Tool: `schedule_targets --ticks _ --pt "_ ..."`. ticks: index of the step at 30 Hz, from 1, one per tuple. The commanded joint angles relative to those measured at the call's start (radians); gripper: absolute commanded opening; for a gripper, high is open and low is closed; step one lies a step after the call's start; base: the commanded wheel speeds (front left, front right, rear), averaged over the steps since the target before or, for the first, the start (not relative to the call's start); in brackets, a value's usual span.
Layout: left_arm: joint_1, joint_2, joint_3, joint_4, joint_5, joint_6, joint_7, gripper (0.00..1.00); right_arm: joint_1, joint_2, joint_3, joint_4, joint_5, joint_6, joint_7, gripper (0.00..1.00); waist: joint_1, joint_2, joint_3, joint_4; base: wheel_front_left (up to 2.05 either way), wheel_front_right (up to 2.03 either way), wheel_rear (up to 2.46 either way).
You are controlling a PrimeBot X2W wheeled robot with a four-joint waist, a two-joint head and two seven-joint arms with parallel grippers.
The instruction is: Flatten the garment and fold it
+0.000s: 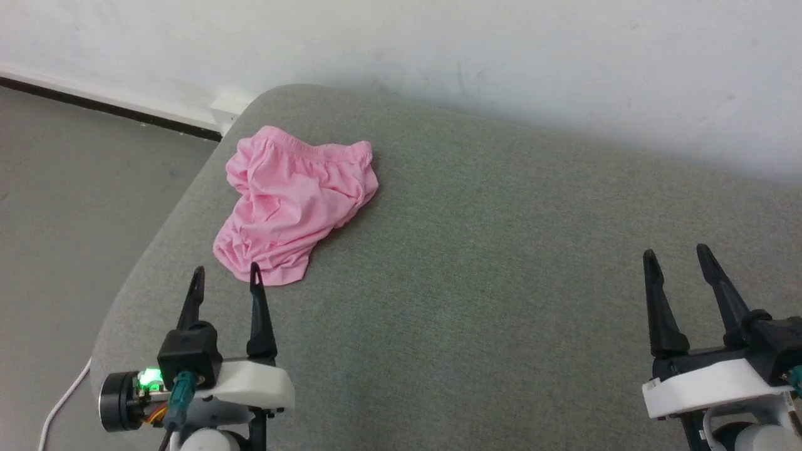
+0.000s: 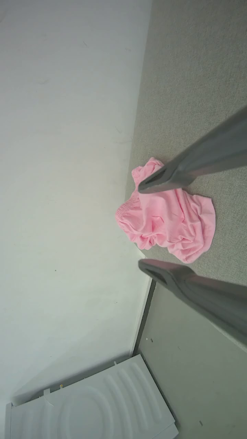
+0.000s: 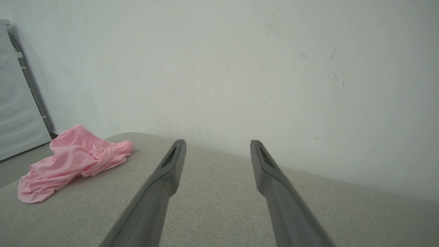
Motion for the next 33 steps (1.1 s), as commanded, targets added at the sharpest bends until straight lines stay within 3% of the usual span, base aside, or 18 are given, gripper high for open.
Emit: schedule_targets --ticks 1,9,15,21,25,29,33 --pt "-0.015 0.0 0.0 0.003 -0.008 0.011 -0.012 1.0 0.012 0.002 -0.005 -0.008 0.007 -0.001 -0.011 1.0 -0.0001 -0.0001 0.003 0.012 0.0 0.0 0.0" --pt "-0.036 0.002 0.032 -0.002 -0.019 0.018 -0.028 1.0 0.009 0.003 -0.005 -0.02 0.013 -0.001 -0.027 1.0 -0.0001 -0.0001 0.016 0.036 0.0 0.0 0.0" --pt "-0.141 0.037 0.086 0.019 -0.034 -0.013 -0.041 1.0 -0.007 0.003 -0.007 -0.035 0.003 -0.002 -0.04 1.0 -0.0001 -0.0001 0.057 0.042 0.0 0.0 0.0" --pt "-0.347 0.084 0.121 0.156 -0.082 -0.098 -0.054 1.0 -0.047 0.003 -0.009 -0.056 -0.022 -0.002 -0.052 1.0 -0.0001 -0.0001 0.141 0.028 0.0 0.0 0.0" --pt "-0.523 0.139 0.119 0.347 -0.11 -0.168 -0.042 1.0 -0.079 0.003 -0.009 -0.064 -0.038 -0.002 -0.061 1.0 -0.0001 -0.0001 0.206 0.003 0.0 0.0 0.0" --pt "-0.696 0.199 0.09 0.508 -0.139 -0.255 0.067 1.0 -0.113 0.003 -0.014 -0.076 -0.046 -0.002 -0.069 1.0 -0.0001 -0.0001 0.262 -0.03 0.0 0.0 0.0" --pt "-0.841 0.245 0.018 0.637 -0.162 -0.296 0.212 1.0 -0.135 0.004 -0.014 -0.084 -0.054 -0.002 -0.077 1.0 -0.0001 -0.0001 0.306 -0.061 0.0 0.0 0.0"
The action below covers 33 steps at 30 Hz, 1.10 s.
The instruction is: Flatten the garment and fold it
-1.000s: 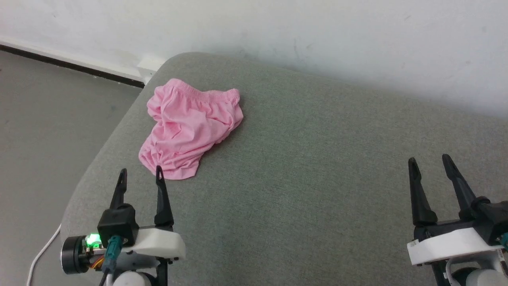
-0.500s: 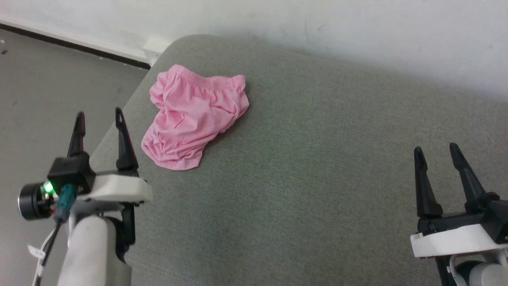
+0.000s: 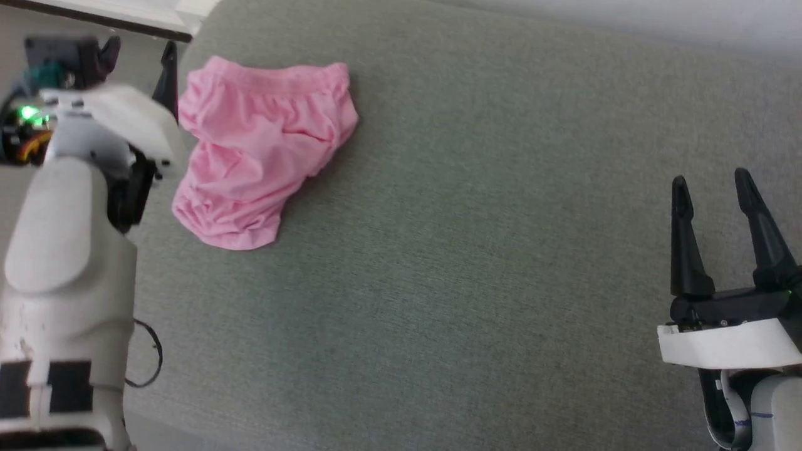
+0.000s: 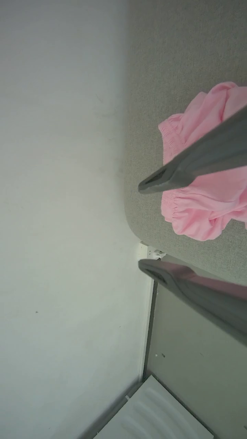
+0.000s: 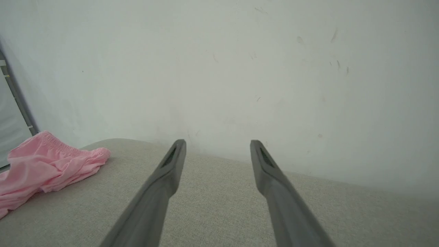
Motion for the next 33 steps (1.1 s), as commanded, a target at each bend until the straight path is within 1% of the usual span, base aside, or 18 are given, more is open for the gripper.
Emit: schedule_targets --ticks 1,3,5,6,10,13,15,17,18,20,23,24,25,29,33 --pt "-0.07 0.014 -0.033 0.057 -0.032 -0.012 0.068 1.0 -0.021 0.002 0.001 -0.012 -0.01 -0.002 -0.011 1.0 -0.0002 0.0002 0.071 -0.06 0.0 0.0 0.0" --pt "-0.117 0.032 -0.104 0.1 -0.073 -0.015 0.163 1.0 -0.032 0.002 0.004 -0.016 -0.015 -0.002 -0.016 1.0 -0.0002 0.0002 0.089 -0.077 0.0 0.0 0.0" --pt "-0.15 0.058 -0.181 0.127 -0.146 -0.018 0.266 1.0 -0.044 0.002 0.005 -0.023 -0.014 -0.002 -0.02 1.0 -0.0002 0.0002 0.106 -0.095 0.0 0.0 0.0" --pt "-0.15 0.058 -0.181 0.127 -0.146 -0.018 0.266 1.0 -0.044 0.002 0.005 -0.023 -0.014 -0.002 -0.02 1.0 -0.0002 0.0002 0.106 -0.095 0.0 0.0 0.0" --pt "-0.18 0.135 -0.346 0.131 -0.302 -0.022 0.481 1.0 -0.061 0.002 0.008 -0.035 -0.015 -0.002 -0.028 1.0 -0.0002 0.0002 0.14 -0.12 0.0 0.0 0.0" --pt "-0.194 0.196 -0.441 0.13 -0.401 -0.026 0.61 1.0 -0.072 0.002 0.017 -0.04 -0.02 -0.002 -0.034 1.0 -0.0002 0.0002 0.163 -0.133 0.0 0.0 0.0" --pt "-0.201 0.226 -0.506 0.131 -0.45 -0.028 0.688 1.0 -0.078 0.003 0.02 -0.044 -0.024 -0.002 -0.039 1.0 -0.0002 0.0002 0.178 -0.137 0.0 0.0 0.0" --pt "-0.203 0.241 -0.571 0.136 -0.488 -0.03 0.759 1.0 -0.083 0.002 0.018 -0.048 -0.025 -0.002 -0.042 1.0 -0.0002 0.0002 0.19 -0.137 0.0 0.0 0.0" --pt "-0.198 0.243 -0.605 0.131 -0.5 -0.03 0.787 1.0 -0.084 0.002 0.019 -0.048 -0.026 -0.002 -0.042 1.0 -0.0002 0.0002 0.192 -0.137 0.0 0.0 0.0" --pt "-0.194 0.241 -0.652 0.128 -0.52 -0.03 0.81 1.0 -0.087 0.002 0.023 -0.044 -0.028 -0.002 -0.042 1.0 -0.0002 0.0002 0.195 -0.136 0.0 0.0 0.0" --pt "-0.195 0.234 -0.69 0.138 -0.554 -0.03 0.801 1.0 -0.091 -0.001 0.035 -0.033 -0.031 -0.002 -0.042 1.0 -0.0002 0.0002 0.189 -0.137 0.0 0.0 0.0" --pt "-0.197 0.236 -0.703 0.142 -0.561 -0.03 0.794 0.56 -0.091 -0.001 0.038 -0.03 -0.031 -0.002 -0.042 1.0 -0.0002 0.0002 0.183 -0.137 0.0 0.0 0.0" --pt "-0.198 0.239 -0.713 0.147 -0.572 -0.03 0.791 0.0 -0.091 -0.001 0.04 -0.028 -0.031 -0.002 -0.042 1.0 -0.0002 0.0002 0.175 -0.137 0.0 0.0 0.0" --pt "-0.223 0.262 -0.752 0.138 -0.605 -0.03 0.762 0.0 -0.077 0.0 0.033 -0.017 -0.026 -0.002 -0.042 1.0 -0.0002 0.0002 0.135 -0.127 0.0 0.0 0.0" --pt "-0.262 0.274 -0.773 0.122 -0.629 -0.03 0.694 0.0 -0.052 0.001 0.03 -0.003 -0.019 -0.002 -0.042 1.0 -0.0002 0.0002 0.076 -0.115 0.0 0.0 0.0"
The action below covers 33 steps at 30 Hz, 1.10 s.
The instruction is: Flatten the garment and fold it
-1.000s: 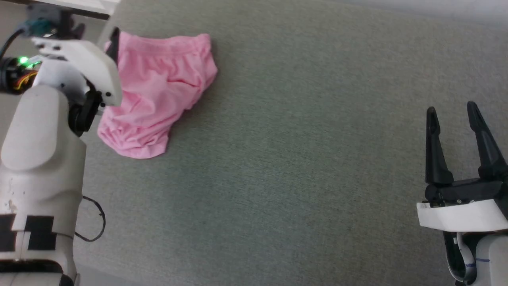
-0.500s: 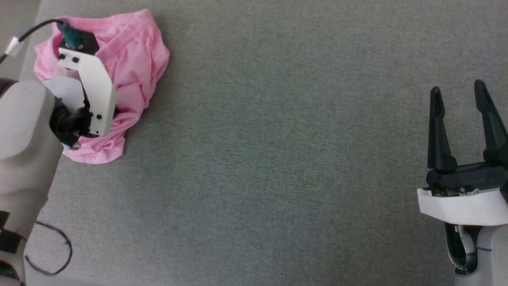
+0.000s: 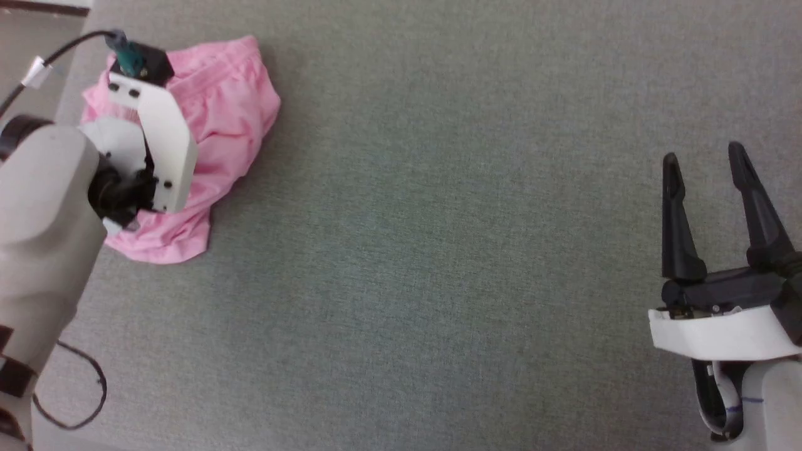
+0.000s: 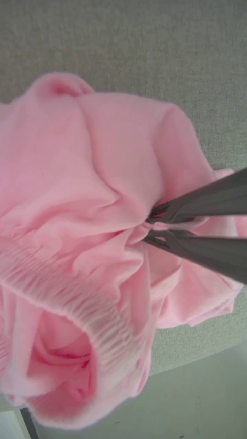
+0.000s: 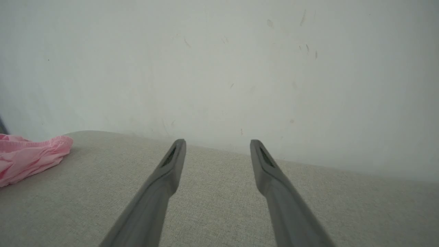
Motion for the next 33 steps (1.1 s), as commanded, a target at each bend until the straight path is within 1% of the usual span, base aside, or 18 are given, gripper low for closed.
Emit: schedule_targets --ticks 1,7,10,15,21,26,30,33 --pt "-0.035 0.006 -0.005 -0.01 -0.011 -0.007 -0.028 0.0 0.015 0.001 0.001 0.004 0.005 -0.002 -0.005 1.0 0.0 0.0001 -0.059 0.014 0.0 0.0 0.0" --pt "-0.094 0.032 -0.046 -0.101 -0.061 -0.007 -0.151 0.0 0.047 0.002 -0.001 0.014 0.034 -0.002 -0.005 1.0 0.0 0.0001 -0.145 -0.001 0.0 0.0 0.0" --pt "-0.127 0.042 -0.093 -0.159 -0.066 -0.007 -0.192 0.0 0.066 0.003 -0.001 0.02 0.052 -0.002 -0.005 1.0 0.0 0.0001 -0.183 -0.018 0.0 0.0 0.0" --pt "-0.202 0.028 -0.19 -0.268 -0.068 -0.007 -0.237 0.0 0.089 0.003 -0.001 0.025 0.072 -0.002 -0.005 1.0 0.0 0.0001 -0.228 -0.067 0.0 0.0 0.0" --pt "-0.286 -0.026 -0.31 -0.371 -0.092 -0.007 -0.272 0.0 0.099 0.003 0.002 0.027 0.093 -0.002 -0.005 1.0 0.0 0.0001 -0.259 -0.175 0.0 0.0 0.0" --pt "-0.314 -0.09 -0.398 -0.397 -0.123 -0.007 -0.316 0.0 0.101 0.003 0.004 0.028 0.111 -0.002 -0.005 1.0 0.0 0.0001 -0.255 -0.276 0.0 0.0 0.0" --pt "-0.272 -0.145 -0.449 -0.375 -0.158 -0.007 -0.343 0.0 0.105 0.003 0.002 0.029 0.13 -0.002 -0.005 1.0 0.0 0.0001 -0.242 -0.345 0.0 0.0 0.0" --pt "-0.203 -0.172 -0.471 -0.342 -0.161 -0.007 -0.347 0.0 0.106 0.003 0.002 0.03 0.14 -0.002 -0.005 1.0 0.0 0.0001 -0.228 -0.38 0.0 0.0 0.0"
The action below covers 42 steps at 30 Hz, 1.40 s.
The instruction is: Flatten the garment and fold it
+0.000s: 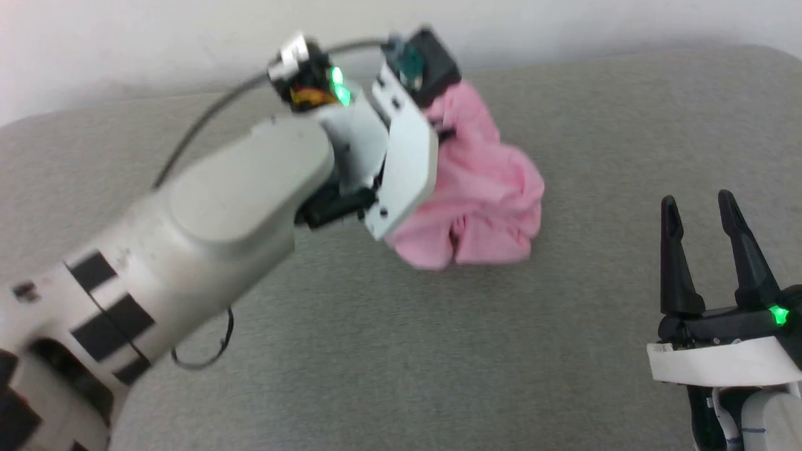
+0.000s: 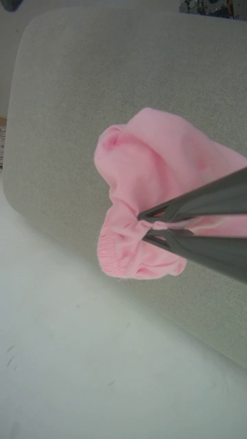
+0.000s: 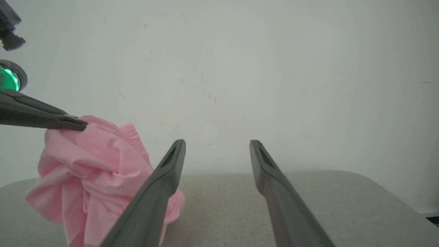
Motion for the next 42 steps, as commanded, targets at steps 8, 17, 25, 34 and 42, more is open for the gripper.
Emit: schedule_targets --ticks 8,17,25,34,42 --pt "0.331 -0.063 -0.013 0.044 0.043 -0.001 0.027 0.0 0.001 0.002 -0.003 0.004 0.02 -0.002 -0.005 1.0 0.0001 0.0 0.037 -0.11 0.0 0.0 0.0" --pt "0.498 -0.108 -0.014 0.061 0.164 -0.001 0.012 1.0 0.014 0.002 -0.013 0.011 0.014 -0.002 -0.005 1.0 0.0001 0.0 -0.004 -0.07 0.0 0.0 0.0" --pt "0.437 -0.157 0.059 0.142 0.277 0.078 -0.431 1.0 0.066 0.002 -0.03 0.013 -0.004 -0.002 -0.005 1.0 0.0001 0.0 -0.091 0.008 0.0 0.0 0.0" --pt "0.517 -0.126 0.236 0.08 0.366 0.353 -0.652 1.0 0.098 0.002 -0.039 0.002 -0.016 -0.002 -0.005 1.0 0.0001 0.0 -0.124 0.073 0.0 0.0 0.0" --pt "0.835 -0.044 0.636 -0.261 0.6 0.593 -0.654 1.0 0.112 0.002 -0.049 -0.004 -0.027 -0.002 -0.005 1.0 0.0001 0.0 -0.132 0.102 0.0 0.0 0.0"
